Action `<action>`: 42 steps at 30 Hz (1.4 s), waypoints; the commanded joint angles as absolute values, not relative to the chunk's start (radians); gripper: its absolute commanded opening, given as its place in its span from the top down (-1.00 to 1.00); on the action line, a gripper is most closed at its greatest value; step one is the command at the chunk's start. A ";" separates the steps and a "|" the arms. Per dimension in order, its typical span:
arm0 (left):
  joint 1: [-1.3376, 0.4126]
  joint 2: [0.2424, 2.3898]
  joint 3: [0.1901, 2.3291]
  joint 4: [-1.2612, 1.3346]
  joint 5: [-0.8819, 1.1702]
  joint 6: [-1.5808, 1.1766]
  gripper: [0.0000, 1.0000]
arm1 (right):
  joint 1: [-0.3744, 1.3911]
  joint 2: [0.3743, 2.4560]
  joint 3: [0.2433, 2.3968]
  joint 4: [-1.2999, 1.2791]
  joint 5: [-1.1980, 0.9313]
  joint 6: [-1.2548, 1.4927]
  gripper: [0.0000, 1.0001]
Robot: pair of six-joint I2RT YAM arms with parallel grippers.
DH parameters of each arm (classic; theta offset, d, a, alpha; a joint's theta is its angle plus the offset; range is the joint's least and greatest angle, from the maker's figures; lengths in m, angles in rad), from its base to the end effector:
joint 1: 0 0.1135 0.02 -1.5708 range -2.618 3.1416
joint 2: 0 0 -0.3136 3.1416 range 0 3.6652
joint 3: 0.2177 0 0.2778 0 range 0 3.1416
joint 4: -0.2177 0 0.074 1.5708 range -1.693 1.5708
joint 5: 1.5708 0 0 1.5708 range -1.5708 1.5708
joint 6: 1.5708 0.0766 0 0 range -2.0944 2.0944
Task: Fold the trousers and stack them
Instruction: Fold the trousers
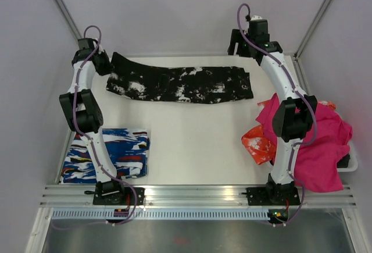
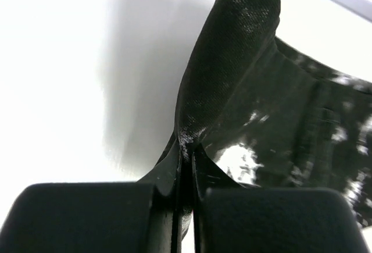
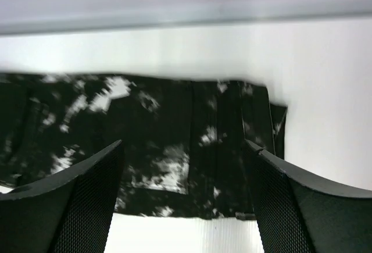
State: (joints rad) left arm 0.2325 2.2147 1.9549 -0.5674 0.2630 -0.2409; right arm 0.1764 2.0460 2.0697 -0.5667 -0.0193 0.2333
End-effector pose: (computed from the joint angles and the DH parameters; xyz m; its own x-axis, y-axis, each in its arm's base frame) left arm 0.5748 0.1156 0.2437 -0.6833 -0.3985 -0.6117 -0.2206 0.9114 -0.3473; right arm 0.5532 0.1001 0.3810 -0.5392 0.1387 -0.8307 -0.0689 0.9758 0.2076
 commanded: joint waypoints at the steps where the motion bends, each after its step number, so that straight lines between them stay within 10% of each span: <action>1: 0.204 2.160 2.153 -0.676 0.239 -0.156 0.95 | 0.204 2.098 1.977 -0.582 0.018 0.288 -0.75; 11: 0.190 2.143 2.345 -0.768 0.319 -0.371 0.95 | 0.235 2.166 1.778 -0.429 -0.130 0.307 -0.57; 28: -0.259 2.203 2.437 -0.726 0.209 -0.632 0.95 | 0.290 2.244 1.779 -0.391 -0.161 0.221 0.46; 31: -0.313 2.217 2.453 -0.697 0.225 -0.652 0.95 | 0.239 2.185 1.819 -0.394 -0.176 0.282 0.41; 38: -0.469 2.302 2.442 -0.569 0.155 -0.692 0.95 | 0.077 1.968 1.789 -0.368 -0.075 0.258 -0.41; 42: -0.538 2.370 2.439 -0.428 0.104 -0.755 0.95 | 0.008 1.993 1.798 -0.342 -0.070 0.274 -0.43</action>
State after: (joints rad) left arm -0.4847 2.3169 2.4077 -0.6056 0.1440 -0.6647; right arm 0.0357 2.0052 1.7733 -0.3737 -0.0967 0.2729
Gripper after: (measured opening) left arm 0.049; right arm 0.714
